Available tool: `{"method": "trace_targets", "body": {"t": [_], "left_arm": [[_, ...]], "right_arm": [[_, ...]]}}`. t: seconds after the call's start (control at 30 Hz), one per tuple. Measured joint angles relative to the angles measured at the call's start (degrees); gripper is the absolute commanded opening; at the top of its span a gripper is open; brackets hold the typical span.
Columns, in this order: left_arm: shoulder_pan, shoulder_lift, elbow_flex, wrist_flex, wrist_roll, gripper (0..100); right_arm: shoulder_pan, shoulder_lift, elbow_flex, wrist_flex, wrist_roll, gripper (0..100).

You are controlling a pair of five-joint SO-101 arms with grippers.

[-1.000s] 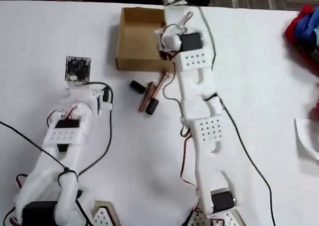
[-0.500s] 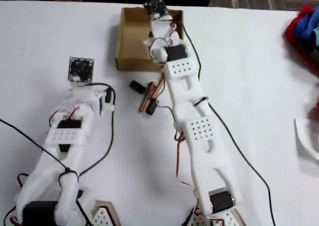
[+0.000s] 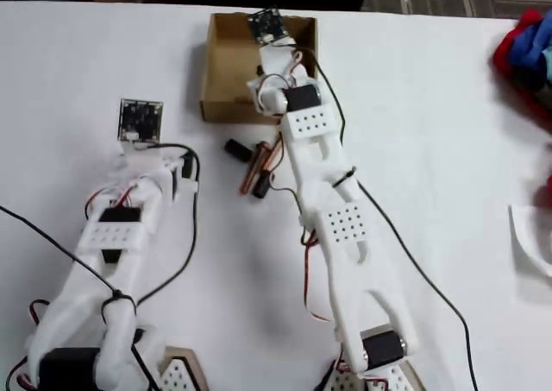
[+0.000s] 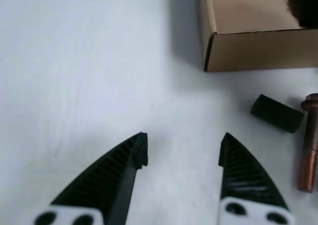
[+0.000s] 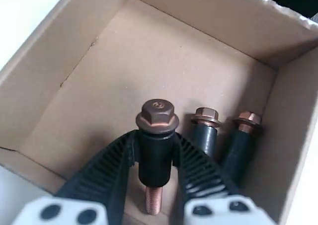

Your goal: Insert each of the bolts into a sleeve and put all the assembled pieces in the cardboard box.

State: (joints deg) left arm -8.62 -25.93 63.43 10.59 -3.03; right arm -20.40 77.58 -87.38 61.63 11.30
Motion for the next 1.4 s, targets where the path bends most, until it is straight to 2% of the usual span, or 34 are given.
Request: {"method": "trace_targets", "body": {"t": [0.07, 0.13, 0.4, 0.57, 1.07, 1.3, 1.4], "left_arm": [[0.0, 0.0, 0.0, 0.0, 0.0, 25], [0.0, 0.0, 0.0, 0.0, 0.0, 25], [0.0, 0.0, 0.0, 0.0, 0.0, 25], [0.0, 0.0, 0.0, 0.0, 0.0, 25], [0.09, 0.0, 0.0, 0.0, 0.0, 25], [-1.93, 0.0, 0.0, 0.0, 0.35, 25], [-6.07, 0.0, 0.0, 0.0, 4.66, 25]], "right_arm": [[0.0, 0.0, 0.0, 0.0, 0.09, 19.7], [0.0, 0.0, -0.18, 0.0, 0.09, 21.1], [0.44, -0.09, -2.11, -0.35, 0.09, 13.1], [3.25, -0.62, -3.25, 0.26, 0.09, 12.7], [3.78, -14.95, -3.34, 31.3, 0.09, 12.5], [-2.73, -17.93, -3.34, 38.24, 0.09, 12.5], [-5.98, -17.93, -3.34, 38.33, 0.09, 12.4]]}}
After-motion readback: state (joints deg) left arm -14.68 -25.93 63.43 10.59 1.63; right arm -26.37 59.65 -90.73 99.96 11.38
